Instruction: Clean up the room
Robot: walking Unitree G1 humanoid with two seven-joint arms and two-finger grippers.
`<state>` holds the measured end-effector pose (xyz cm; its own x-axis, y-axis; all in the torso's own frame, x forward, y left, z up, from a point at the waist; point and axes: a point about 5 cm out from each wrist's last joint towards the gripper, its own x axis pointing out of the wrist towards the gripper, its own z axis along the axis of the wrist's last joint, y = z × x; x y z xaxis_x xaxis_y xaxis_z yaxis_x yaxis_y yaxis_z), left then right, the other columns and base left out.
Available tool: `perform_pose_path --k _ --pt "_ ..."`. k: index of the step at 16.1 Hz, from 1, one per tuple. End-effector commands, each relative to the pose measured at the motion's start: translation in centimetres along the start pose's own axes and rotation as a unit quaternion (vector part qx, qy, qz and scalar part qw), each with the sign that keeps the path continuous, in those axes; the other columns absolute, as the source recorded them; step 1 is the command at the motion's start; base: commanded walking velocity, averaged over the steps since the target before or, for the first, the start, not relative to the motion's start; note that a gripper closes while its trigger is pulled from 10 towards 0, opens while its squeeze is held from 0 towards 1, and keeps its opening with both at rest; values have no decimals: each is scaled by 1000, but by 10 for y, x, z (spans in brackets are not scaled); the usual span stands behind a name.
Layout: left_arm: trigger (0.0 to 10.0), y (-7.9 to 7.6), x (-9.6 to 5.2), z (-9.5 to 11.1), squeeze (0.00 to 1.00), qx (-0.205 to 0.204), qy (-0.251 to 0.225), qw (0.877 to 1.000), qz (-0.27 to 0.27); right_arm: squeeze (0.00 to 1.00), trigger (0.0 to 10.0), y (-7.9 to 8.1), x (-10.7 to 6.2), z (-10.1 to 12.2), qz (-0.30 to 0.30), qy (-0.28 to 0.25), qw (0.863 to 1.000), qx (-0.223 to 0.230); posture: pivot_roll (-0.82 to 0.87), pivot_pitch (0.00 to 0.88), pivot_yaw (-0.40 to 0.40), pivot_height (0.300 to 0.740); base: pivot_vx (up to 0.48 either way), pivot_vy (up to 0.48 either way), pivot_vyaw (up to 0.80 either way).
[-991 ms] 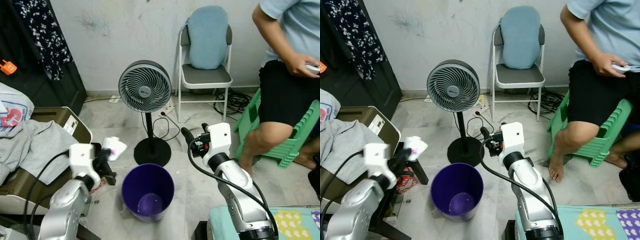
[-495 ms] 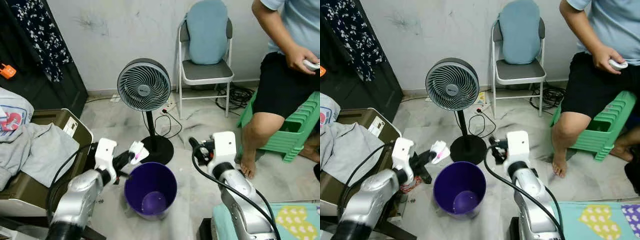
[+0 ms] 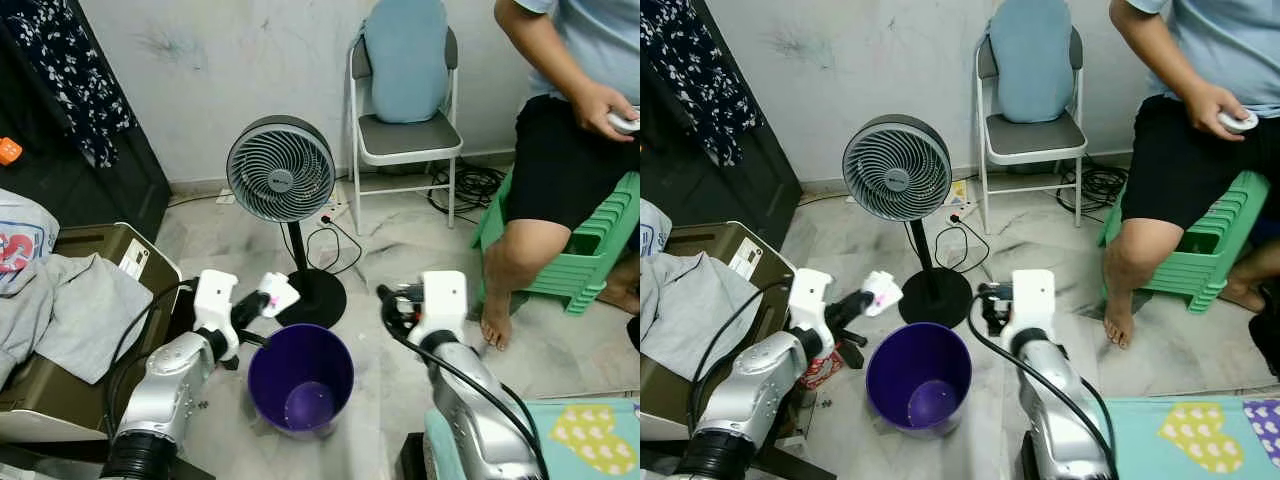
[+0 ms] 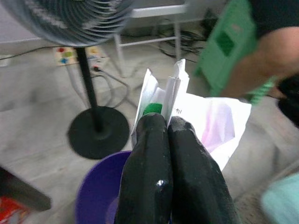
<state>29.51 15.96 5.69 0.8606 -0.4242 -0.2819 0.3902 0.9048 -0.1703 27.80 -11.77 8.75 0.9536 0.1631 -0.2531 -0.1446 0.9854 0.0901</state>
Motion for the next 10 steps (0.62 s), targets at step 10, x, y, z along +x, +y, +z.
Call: perform_pose_path --k 10 --pt "10000 20 -2 12 0 -40 -52 995 72 0 10000 25 22 17 52 -28 998 -13 -218 0 66 740 0 0 0"
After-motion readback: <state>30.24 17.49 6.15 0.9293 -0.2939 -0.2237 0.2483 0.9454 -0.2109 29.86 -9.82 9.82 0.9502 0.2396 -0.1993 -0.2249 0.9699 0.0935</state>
